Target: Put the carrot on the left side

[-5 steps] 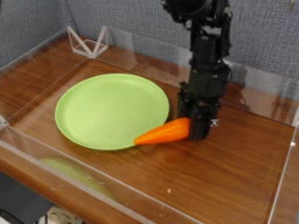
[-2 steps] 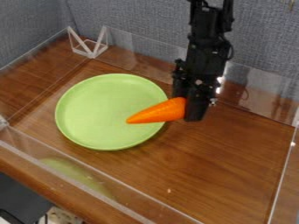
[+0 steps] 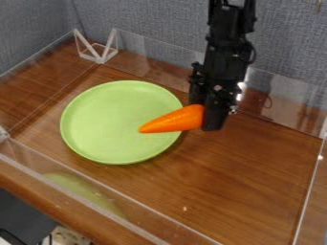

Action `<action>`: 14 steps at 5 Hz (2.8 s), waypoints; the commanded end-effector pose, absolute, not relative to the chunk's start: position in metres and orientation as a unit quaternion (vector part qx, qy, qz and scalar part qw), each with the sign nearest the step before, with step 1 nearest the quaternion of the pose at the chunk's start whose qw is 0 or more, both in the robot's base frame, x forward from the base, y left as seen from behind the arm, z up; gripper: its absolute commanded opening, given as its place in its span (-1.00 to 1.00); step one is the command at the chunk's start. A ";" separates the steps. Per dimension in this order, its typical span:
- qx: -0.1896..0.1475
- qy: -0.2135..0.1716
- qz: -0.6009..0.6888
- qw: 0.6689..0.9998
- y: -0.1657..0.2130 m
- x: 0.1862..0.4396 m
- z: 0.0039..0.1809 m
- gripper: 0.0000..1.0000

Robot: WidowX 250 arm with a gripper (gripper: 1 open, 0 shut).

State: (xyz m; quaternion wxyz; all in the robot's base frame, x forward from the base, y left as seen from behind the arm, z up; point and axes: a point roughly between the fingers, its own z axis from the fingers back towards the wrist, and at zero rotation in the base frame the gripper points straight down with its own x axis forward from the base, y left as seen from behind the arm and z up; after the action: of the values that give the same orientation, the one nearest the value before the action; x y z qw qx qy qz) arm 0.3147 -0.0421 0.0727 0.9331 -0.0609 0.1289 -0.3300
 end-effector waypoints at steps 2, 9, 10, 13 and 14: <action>-0.048 0.084 -0.334 0.938 -0.041 0.325 0.097 -1.00; -0.040 0.089 -0.329 0.939 -0.031 0.329 0.098 -1.00; -0.025 0.075 -0.311 0.947 -0.018 0.327 0.118 -1.00; -0.010 0.035 -0.267 0.963 0.003 0.322 0.145 -1.00; -0.019 0.033 -0.276 0.960 -0.013 0.329 0.136 -1.00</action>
State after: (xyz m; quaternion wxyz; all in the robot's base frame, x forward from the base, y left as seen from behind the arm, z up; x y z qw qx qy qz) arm 0.3247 -0.0128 0.1186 0.9578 -0.0289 0.0621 -0.2792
